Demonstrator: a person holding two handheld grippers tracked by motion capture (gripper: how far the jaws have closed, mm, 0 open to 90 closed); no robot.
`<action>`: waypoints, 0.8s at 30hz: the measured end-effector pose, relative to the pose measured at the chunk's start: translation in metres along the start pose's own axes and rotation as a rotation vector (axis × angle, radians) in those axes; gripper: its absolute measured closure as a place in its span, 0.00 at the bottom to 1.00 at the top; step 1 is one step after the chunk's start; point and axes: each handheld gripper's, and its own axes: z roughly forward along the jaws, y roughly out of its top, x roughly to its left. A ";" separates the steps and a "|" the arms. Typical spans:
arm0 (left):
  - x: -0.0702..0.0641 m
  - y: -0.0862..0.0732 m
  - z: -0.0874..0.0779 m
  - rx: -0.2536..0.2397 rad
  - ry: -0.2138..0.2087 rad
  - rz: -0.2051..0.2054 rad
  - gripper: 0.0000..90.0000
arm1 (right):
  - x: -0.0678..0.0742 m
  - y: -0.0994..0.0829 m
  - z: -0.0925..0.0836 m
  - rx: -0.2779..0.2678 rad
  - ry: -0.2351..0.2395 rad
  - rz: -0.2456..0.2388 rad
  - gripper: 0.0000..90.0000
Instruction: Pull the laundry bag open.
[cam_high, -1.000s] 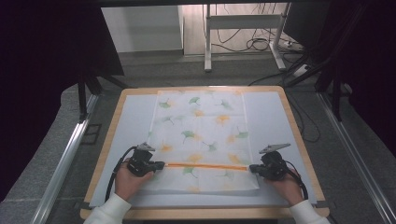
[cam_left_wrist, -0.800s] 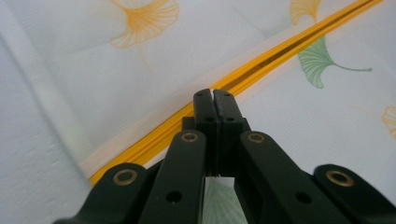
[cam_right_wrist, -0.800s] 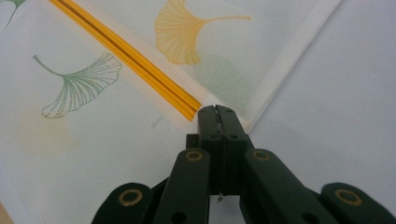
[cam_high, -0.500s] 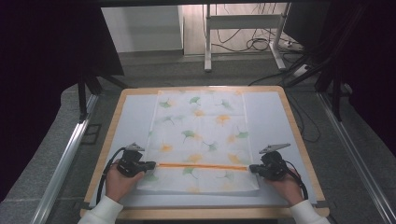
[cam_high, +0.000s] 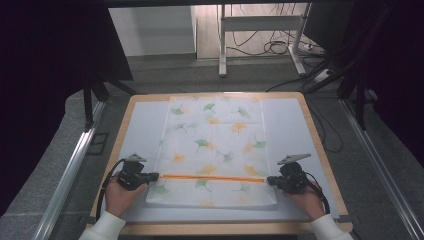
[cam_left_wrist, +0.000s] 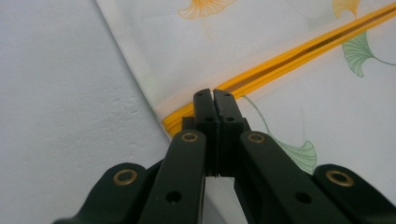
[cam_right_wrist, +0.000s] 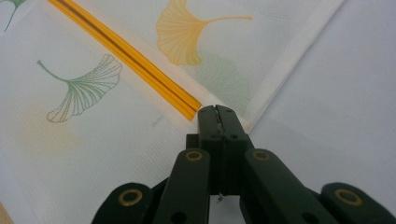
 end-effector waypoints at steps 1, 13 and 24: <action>0.000 0.000 0.000 0.000 0.000 -0.001 1.00 | 0.000 0.000 0.000 0.001 -0.001 -0.002 1.00; 0.012 -0.007 -0.007 -0.010 0.021 -0.037 1.00 | 0.000 0.000 0.000 0.001 -0.002 -0.006 0.99; 0.014 -0.008 -0.004 0.016 0.047 -0.032 1.00 | 0.000 0.000 0.000 0.001 0.001 -0.006 0.99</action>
